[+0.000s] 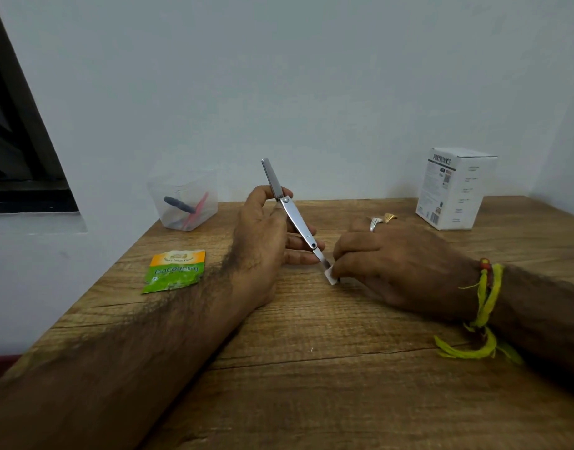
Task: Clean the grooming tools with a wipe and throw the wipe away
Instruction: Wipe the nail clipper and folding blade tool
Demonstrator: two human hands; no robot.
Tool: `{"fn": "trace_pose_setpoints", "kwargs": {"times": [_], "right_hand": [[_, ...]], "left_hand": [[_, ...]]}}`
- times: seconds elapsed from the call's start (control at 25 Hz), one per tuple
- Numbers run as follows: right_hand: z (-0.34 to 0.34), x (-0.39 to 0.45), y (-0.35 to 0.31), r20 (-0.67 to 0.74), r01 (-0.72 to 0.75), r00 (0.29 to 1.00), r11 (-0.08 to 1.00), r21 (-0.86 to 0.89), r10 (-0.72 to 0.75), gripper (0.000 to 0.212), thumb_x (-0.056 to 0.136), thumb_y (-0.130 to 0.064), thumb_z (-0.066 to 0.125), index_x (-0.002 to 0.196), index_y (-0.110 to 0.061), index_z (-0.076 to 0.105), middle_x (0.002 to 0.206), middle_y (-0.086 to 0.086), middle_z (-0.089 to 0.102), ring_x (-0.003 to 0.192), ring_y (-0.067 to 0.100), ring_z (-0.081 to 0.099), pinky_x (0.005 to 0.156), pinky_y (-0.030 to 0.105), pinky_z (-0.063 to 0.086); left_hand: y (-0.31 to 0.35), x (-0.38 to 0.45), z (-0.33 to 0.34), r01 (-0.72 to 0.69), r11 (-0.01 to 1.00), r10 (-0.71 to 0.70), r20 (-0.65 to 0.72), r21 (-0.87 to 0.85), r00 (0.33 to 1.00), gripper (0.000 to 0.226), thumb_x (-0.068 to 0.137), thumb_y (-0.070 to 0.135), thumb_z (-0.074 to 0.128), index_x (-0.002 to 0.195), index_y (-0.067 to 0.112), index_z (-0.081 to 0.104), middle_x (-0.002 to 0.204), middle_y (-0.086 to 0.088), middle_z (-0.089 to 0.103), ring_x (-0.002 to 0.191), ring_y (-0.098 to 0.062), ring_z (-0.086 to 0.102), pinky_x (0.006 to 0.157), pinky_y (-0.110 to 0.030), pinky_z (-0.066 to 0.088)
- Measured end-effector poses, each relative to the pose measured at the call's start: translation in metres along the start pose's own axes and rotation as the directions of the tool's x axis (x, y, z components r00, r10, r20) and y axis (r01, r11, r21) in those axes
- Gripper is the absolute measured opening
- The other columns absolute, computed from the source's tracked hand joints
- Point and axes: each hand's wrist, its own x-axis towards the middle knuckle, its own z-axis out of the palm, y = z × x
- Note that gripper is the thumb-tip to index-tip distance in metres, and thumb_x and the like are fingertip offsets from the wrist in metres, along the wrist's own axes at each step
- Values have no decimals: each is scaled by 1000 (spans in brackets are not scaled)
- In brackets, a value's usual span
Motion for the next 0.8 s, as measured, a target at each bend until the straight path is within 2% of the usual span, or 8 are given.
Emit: {"fn": "trace_pose_setpoints", "kwargs": {"times": [0.16, 0.36, 0.56, 0.68, 0.8], "right_hand": [[-1, 0, -1, 17, 12, 1000, 998, 55, -13, 19, 84, -5, 74, 98, -17, 77, 98, 1, 72, 82, 27, 67, 66, 32, 50], [-5, 1, 0, 20, 25, 999, 998, 62, -26, 21, 80, -6, 79, 95, -20, 78, 95, -2, 73, 80, 21, 67, 67, 23, 40], [-5, 1, 0, 25, 36, 999, 995, 94, -38, 21, 79, -6, 81, 95, -20, 78, 95, -1, 73, 80, 23, 68, 65, 27, 47], [-6, -1, 4, 20, 36, 999, 988, 150, -39, 15, 84, -9, 76, 96, -17, 78, 96, 1, 73, 83, 26, 68, 65, 35, 54], [-4, -1, 6, 37, 33, 999, 986, 162, -39, 17, 85, -7, 74, 98, -17, 78, 98, 2, 73, 84, 27, 69, 63, 40, 55]], "left_hand": [[0, -1, 1, -8, 1000, 8, -10, 2, 1000, 27, 106, 9, 36, 110, 26, 56, 64, -12, 70, 58, -31, 74, 47, -35, 57], [1, -1, 0, -10, 1000, 10, -12, -7, 1000, 29, 105, 8, 34, 112, 25, 56, 64, -12, 70, 57, -30, 73, 47, -34, 57], [2, -1, -1, -6, 1000, 6, -19, 0, 1000, 28, 105, 9, 35, 111, 25, 57, 66, -14, 70, 60, -32, 74, 49, -36, 58], [1, -1, 0, 9, 1000, -9, -21, 4, 1000, 28, 105, 9, 36, 108, 27, 57, 63, -12, 71, 60, -31, 74, 48, -35, 58], [1, -1, -1, -4, 1000, 4, -19, 11, 1000, 28, 106, 11, 36, 106, 29, 57, 62, -10, 71, 59, -30, 74, 47, -34, 57]]}}
